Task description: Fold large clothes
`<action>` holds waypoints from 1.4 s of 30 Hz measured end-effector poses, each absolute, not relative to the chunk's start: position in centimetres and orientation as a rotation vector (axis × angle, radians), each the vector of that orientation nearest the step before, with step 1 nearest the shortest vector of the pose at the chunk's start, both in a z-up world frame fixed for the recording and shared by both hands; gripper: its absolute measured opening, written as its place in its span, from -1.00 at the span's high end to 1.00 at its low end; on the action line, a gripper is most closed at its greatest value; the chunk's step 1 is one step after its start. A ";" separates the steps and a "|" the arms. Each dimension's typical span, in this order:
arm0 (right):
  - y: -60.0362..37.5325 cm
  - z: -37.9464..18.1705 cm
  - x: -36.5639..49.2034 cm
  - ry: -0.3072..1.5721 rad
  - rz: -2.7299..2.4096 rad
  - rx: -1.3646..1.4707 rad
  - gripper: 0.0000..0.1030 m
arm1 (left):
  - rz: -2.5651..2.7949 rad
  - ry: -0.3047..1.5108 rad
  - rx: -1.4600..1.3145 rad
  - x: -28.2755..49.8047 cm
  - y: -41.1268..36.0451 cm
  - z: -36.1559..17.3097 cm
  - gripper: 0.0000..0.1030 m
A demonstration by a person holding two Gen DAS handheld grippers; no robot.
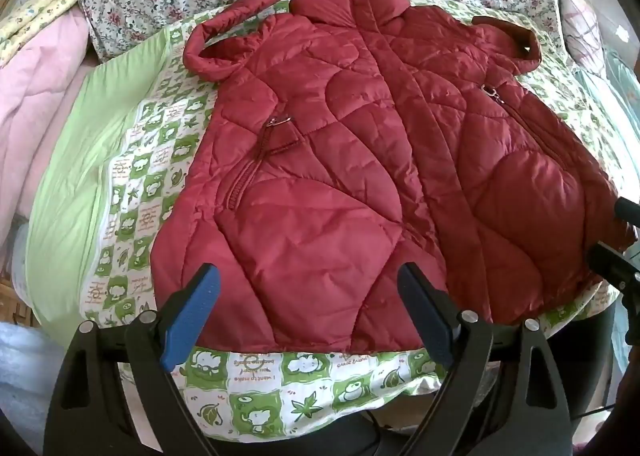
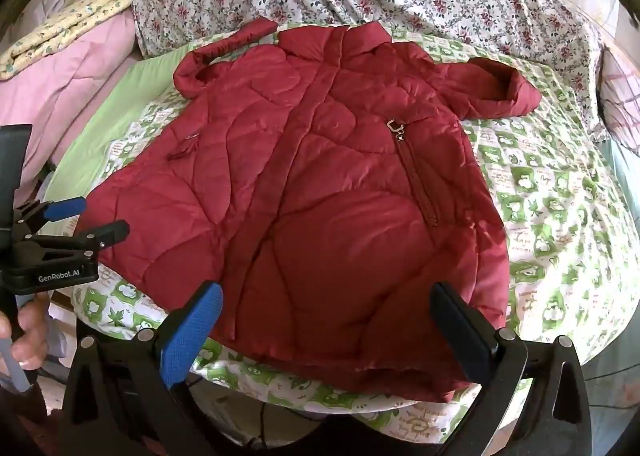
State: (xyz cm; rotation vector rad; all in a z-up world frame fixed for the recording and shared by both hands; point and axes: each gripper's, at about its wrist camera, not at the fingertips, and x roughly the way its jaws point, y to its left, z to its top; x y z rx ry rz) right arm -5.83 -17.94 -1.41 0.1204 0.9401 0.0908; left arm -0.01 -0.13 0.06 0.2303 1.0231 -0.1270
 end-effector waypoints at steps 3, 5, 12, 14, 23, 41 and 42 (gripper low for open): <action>-18.0 -1.4 -5.8 0.942 0.090 0.119 -1.00 | -0.127 1.026 0.231 -0.1 -0.3 0.1 -0.77; -18.0 -1.4 -5.9 0.941 0.092 0.120 -1.00 | -0.128 1.021 0.231 -0.1 0.0 0.0 -0.77; -18.0 -1.4 -5.9 0.940 0.092 0.122 -1.00 | -0.130 1.025 0.235 -0.4 -0.3 -0.7 -0.77; -18.0 -1.4 -5.9 0.940 0.092 0.122 -1.00 | -0.129 1.027 0.237 0.1 -0.4 -0.7 -0.77; -17.9 -1.3 -5.8 0.941 0.093 0.123 -1.00 | -0.131 1.015 0.237 -0.1 -0.2 -0.7 -0.77; -18.0 -1.3 -5.9 0.940 0.093 0.124 -1.00 | -0.136 0.991 0.230 -0.2 -0.3 -1.3 -0.77; -18.1 -1.3 -5.9 0.941 0.094 0.125 -1.00 | -0.135 0.985 0.233 -0.2 -0.3 -1.4 -0.77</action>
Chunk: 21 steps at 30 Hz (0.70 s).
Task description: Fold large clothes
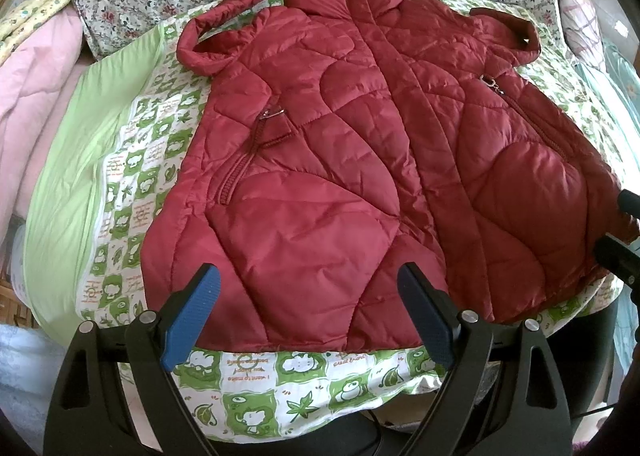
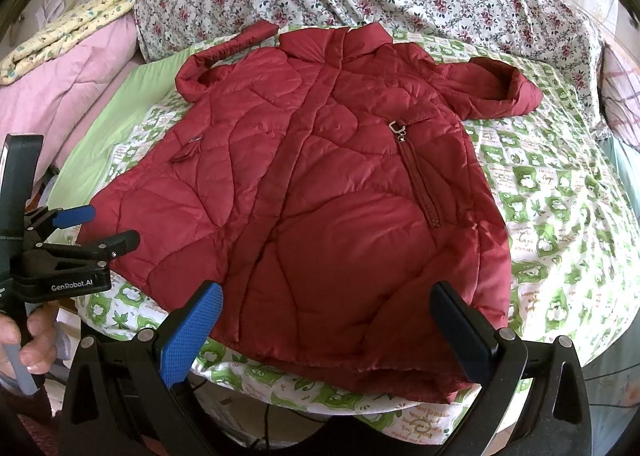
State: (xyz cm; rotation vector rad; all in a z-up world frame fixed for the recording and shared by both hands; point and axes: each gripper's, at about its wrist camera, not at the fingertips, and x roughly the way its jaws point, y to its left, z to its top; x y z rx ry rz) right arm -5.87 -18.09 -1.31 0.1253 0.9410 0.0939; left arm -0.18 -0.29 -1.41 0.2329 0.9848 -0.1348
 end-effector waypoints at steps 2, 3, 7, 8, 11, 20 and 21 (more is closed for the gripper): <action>-18.2 -1.3 -5.9 0.941 0.095 0.126 -1.00 | -0.127 0.913 0.236 -0.1 -0.3 -1.3 -0.77; -18.1 -1.1 -5.7 0.941 0.095 0.127 -1.00 | -0.126 0.898 0.237 -0.1 -0.3 -1.3 -0.77; -18.1 -1.3 -5.6 0.937 0.096 0.131 -1.00 | -0.124 0.907 0.251 0.0 -0.3 -1.4 -0.77; -18.0 -1.3 -5.5 0.936 0.095 0.132 -1.00 | -0.125 0.918 0.252 0.1 -0.3 -1.4 -0.77; -17.9 -1.4 -5.4 0.933 0.093 0.136 -1.00 | -0.128 0.951 0.254 0.4 -0.4 -1.6 -0.77; -19.4 -0.8 -4.9 0.865 0.083 0.161 -1.00 | -0.146 1.006 0.256 1.2 -1.0 -2.1 -0.77; -19.6 -0.8 -4.9 0.850 0.074 0.140 -1.00 | -0.146 1.013 0.261 1.3 -1.2 -2.2 -0.77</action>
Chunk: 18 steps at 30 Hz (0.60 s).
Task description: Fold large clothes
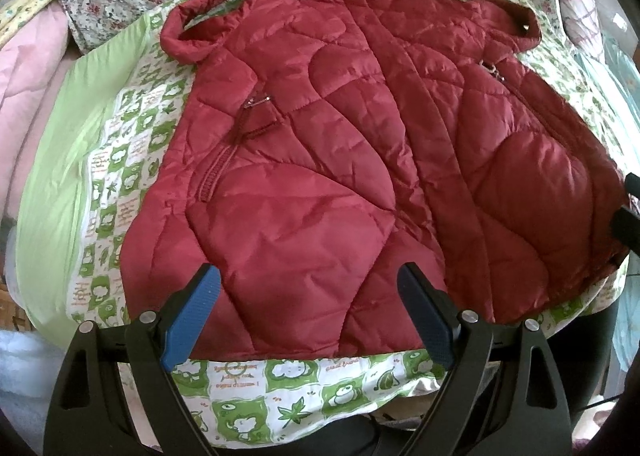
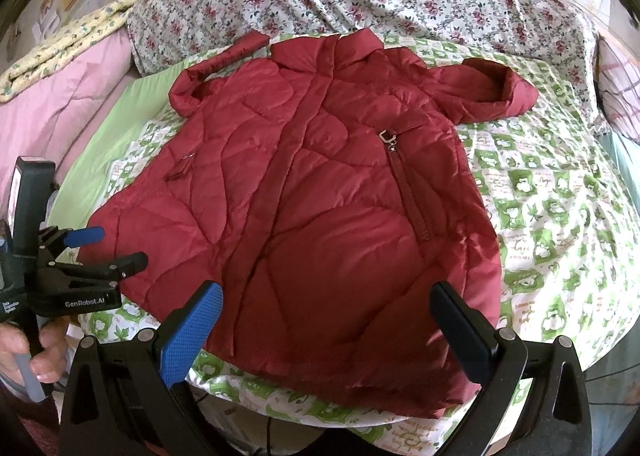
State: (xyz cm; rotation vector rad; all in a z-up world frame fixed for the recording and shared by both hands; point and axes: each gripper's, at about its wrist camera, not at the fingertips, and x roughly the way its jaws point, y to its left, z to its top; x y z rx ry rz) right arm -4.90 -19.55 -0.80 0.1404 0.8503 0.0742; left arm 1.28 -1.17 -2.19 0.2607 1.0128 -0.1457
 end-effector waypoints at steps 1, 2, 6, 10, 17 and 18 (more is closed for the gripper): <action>-19.7 -0.7 -4.8 0.847 0.072 0.134 -1.00 | -0.144 1.021 0.269 1.4 -1.4 -2.3 -0.77; -19.9 -0.9 -4.6 0.877 0.067 0.129 -1.00 | -0.143 1.025 0.277 1.5 -1.5 -2.4 -0.77; -20.9 -1.0 -4.1 0.899 0.084 0.176 -1.00 | -0.178 1.031 0.265 1.8 -1.6 -2.4 -0.77; -21.6 -1.0 -3.6 0.897 0.085 0.200 -1.00 | -0.152 1.044 0.275 2.7 -1.2 -2.4 -0.77; -24.2 -1.0 -1.5 0.890 0.071 0.236 -1.00 | -0.150 1.057 0.274 4.7 -0.7 -2.7 -0.77; -24.6 -1.0 -1.2 0.889 0.065 0.238 -1.00 | -0.149 1.050 0.286 4.9 -0.8 -2.6 -0.77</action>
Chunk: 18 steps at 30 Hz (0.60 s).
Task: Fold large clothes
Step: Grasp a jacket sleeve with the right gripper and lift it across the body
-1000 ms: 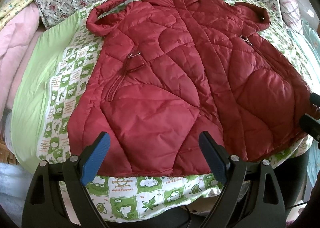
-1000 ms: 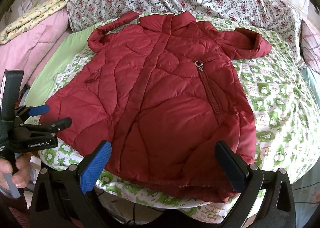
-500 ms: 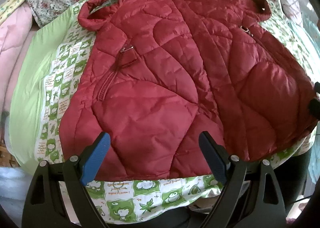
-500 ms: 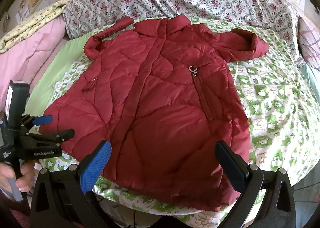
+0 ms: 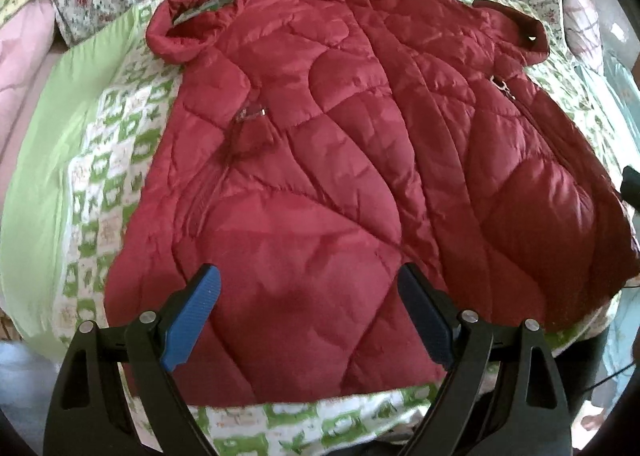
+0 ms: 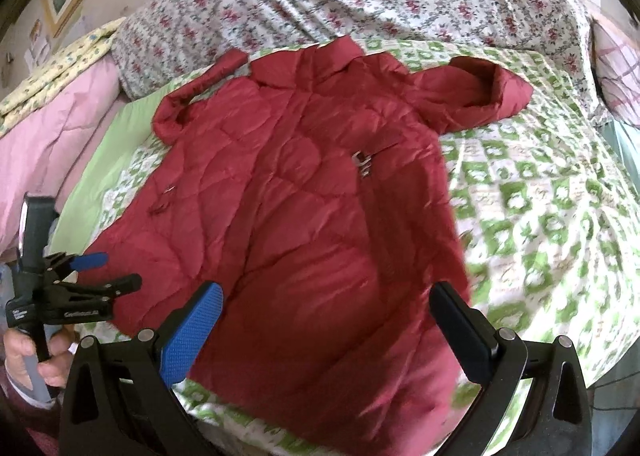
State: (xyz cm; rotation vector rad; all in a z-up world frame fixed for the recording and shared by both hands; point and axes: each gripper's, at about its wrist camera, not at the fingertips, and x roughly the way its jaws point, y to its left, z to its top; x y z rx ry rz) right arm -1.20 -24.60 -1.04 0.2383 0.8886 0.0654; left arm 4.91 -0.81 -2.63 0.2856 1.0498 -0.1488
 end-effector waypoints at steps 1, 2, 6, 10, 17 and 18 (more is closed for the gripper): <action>-25.3 -1.0 -0.6 0.889 0.053 0.239 -1.00 | -0.150 1.045 0.293 5.2 -0.9 -2.6 -0.77; -26.0 -1.0 0.0 0.887 0.043 0.239 -1.00 | -0.153 1.043 0.298 5.6 -0.9 -2.5 -0.77; -28.9 -0.7 2.6 0.881 -0.009 0.239 -1.00 | -0.160 1.041 0.273 7.1 -0.8 -2.2 -0.77; -33.1 0.0 6.2 0.866 -0.092 0.235 -0.99 | -0.132 1.026 0.270 9.1 -0.6 -1.7 -0.77; -39.8 1.0 14.1 0.835 -0.201 0.236 -0.97 | -0.107 1.032 0.262 12.3 -0.2 -1.5 -0.77; -40.5 0.8 15.3 0.840 -0.215 0.236 -0.91 | -0.104 1.036 0.249 12.9 0.0 -1.5 -0.77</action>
